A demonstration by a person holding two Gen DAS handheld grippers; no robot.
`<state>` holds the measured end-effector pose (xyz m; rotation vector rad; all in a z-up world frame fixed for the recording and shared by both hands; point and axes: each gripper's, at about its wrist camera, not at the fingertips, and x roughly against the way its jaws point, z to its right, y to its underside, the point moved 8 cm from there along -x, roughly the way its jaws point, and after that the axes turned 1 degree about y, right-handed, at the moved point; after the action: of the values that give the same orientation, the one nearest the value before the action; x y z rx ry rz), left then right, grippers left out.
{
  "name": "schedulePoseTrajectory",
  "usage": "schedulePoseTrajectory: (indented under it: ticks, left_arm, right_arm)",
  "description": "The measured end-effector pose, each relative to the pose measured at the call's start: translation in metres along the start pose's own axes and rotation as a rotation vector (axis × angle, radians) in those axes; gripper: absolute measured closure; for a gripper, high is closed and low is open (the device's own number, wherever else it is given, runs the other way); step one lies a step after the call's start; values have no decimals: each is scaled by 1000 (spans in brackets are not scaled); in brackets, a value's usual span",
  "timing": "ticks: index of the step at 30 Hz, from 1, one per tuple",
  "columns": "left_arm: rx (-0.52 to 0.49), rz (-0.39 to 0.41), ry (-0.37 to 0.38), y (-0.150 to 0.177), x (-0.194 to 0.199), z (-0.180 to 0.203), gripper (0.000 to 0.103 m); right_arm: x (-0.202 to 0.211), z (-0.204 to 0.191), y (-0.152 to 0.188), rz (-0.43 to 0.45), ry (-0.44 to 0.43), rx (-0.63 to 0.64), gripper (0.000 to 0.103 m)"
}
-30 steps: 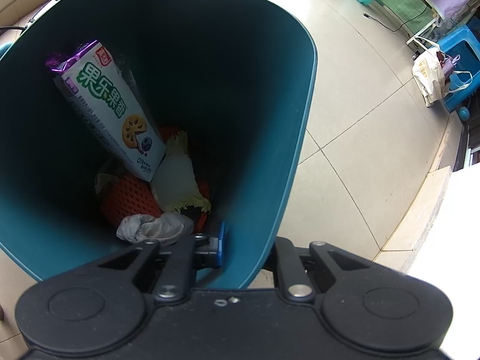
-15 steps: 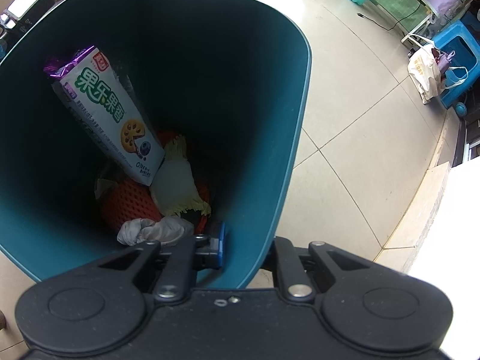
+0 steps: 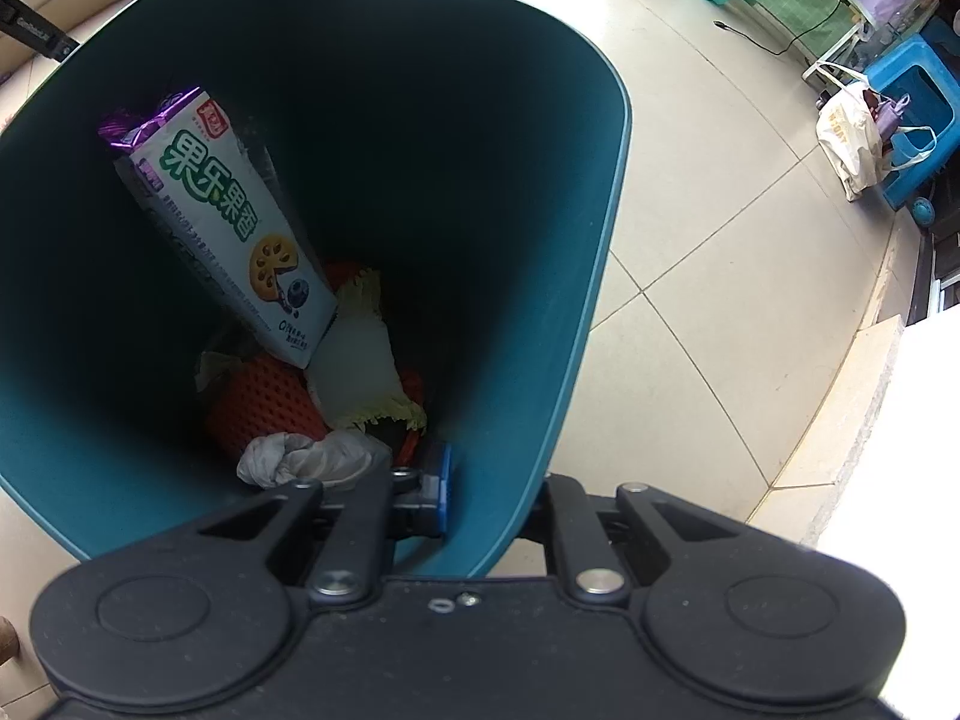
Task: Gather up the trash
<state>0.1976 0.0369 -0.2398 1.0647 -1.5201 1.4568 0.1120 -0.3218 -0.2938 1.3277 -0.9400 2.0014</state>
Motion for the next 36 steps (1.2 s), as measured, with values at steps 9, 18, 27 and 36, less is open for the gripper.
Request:
schedulePoseTrajectory:
  ticks: [9,18,27,36]
  left_arm:
    - [-42,65,80,-4,74,48,82]
    - [-120,147,146,-15,128,105,90]
    - [-111,39,150,14,65,83,89]
    - [-75,-52,139,66,-3,63,89]
  right_arm:
    - [1,0,0,2,-4,1,92]
    - [2,-1,0,15,-3,0,92]
    - [4,3,-1,23,-21,-11,93]
    - [4,11,3,-6,-18,-55,94]
